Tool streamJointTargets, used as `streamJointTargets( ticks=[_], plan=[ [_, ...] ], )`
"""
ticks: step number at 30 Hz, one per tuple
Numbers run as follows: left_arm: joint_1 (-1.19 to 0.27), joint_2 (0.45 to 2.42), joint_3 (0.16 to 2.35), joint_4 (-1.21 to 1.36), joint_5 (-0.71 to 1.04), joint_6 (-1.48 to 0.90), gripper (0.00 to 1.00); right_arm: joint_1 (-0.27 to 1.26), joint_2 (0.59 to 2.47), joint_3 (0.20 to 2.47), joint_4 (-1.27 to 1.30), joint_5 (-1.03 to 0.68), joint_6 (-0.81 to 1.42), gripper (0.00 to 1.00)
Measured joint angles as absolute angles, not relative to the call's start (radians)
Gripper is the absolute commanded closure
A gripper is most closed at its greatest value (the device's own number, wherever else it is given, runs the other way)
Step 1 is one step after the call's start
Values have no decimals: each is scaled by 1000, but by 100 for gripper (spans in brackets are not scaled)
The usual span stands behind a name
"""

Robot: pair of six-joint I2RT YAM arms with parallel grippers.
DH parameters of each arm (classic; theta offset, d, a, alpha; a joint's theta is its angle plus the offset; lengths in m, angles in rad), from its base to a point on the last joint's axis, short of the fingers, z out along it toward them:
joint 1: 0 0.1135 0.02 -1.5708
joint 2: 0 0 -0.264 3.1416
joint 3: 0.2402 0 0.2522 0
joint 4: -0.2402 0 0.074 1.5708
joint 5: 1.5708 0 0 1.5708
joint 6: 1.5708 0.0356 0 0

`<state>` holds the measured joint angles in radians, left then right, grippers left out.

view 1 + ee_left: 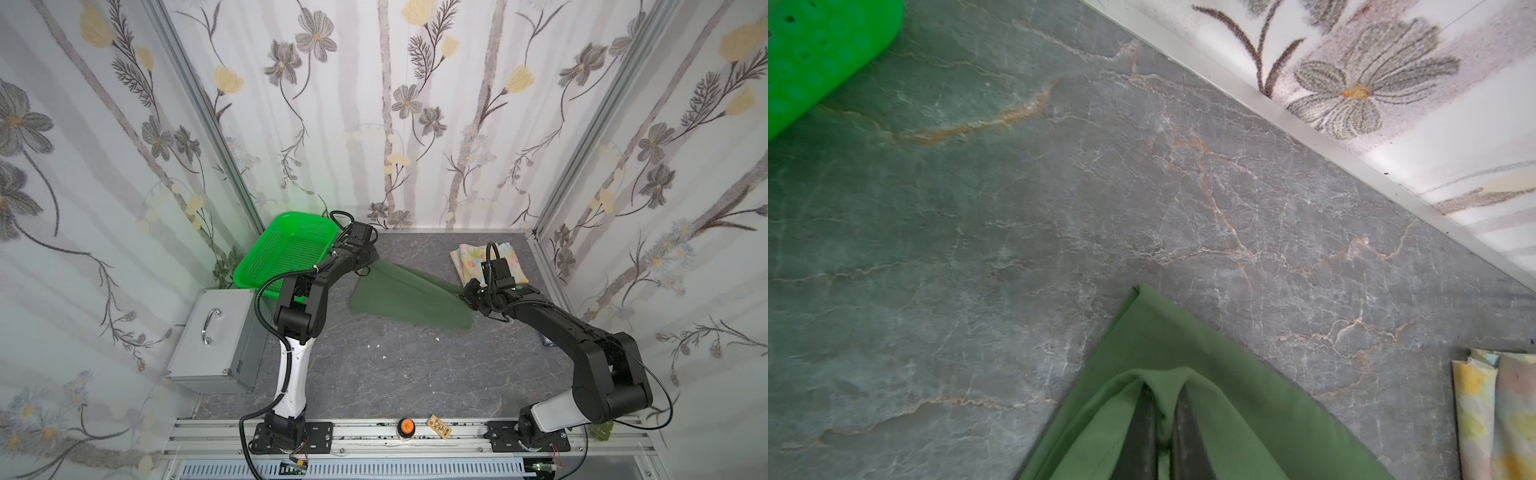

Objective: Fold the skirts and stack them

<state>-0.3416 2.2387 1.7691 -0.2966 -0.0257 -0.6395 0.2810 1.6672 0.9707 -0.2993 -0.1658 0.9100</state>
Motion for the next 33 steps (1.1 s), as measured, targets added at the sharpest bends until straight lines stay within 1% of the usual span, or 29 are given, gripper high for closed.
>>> streamJointTargets(
  ticks=[9,10,11,12,16,17,20,22,23,24,25,28,29,30,31,33],
  plan=[
    [-337,2257,1767,-293,-33,-640,100,274,1741,1006,-297,-165,892,100],
    [-337,2261,1769,-293,-33,-640,92,273,1748,1008,-297,-164,886,100],
    [-337,2266,1772,-294,-33,-639,68,269,1755,1013,-297,-163,882,100],
    [-337,2270,1776,-294,-32,-638,57,266,1761,1017,-297,-161,880,100],
    [-332,2269,1787,-287,-45,-638,35,249,1795,1041,-300,-145,862,100],
    [-329,2263,1787,-288,-47,-640,33,246,1803,1048,-300,-142,857,100],
    [-327,2216,1757,-289,-52,-640,33,238,1830,1071,-295,-127,849,99],
    [-333,2167,1726,-287,-54,-640,35,234,1851,1088,-283,-126,837,92],
    [-341,2141,1706,-282,-56,-640,37,233,1863,1098,-269,-124,835,80],
    [-352,2116,1684,-277,-56,-640,39,231,1872,1107,-259,-124,830,65],
    [-367,2094,1659,-273,-54,-640,41,228,1880,1115,-245,-125,827,54],
    [-426,2041,1568,-258,-11,-645,47,213,1886,1123,-199,-124,816,51],
    [-443,2029,1536,-259,2,-649,51,208,1885,1123,-189,-124,812,49],
    [-461,2017,1497,-258,22,-655,62,204,1880,1123,-178,-121,809,49],
    [-474,2004,1454,-258,37,-662,70,201,1869,1118,-168,-120,809,48],
    [-484,1981,1381,-266,49,-679,73,202,1829,1093,-158,-118,804,49]
  ],
)
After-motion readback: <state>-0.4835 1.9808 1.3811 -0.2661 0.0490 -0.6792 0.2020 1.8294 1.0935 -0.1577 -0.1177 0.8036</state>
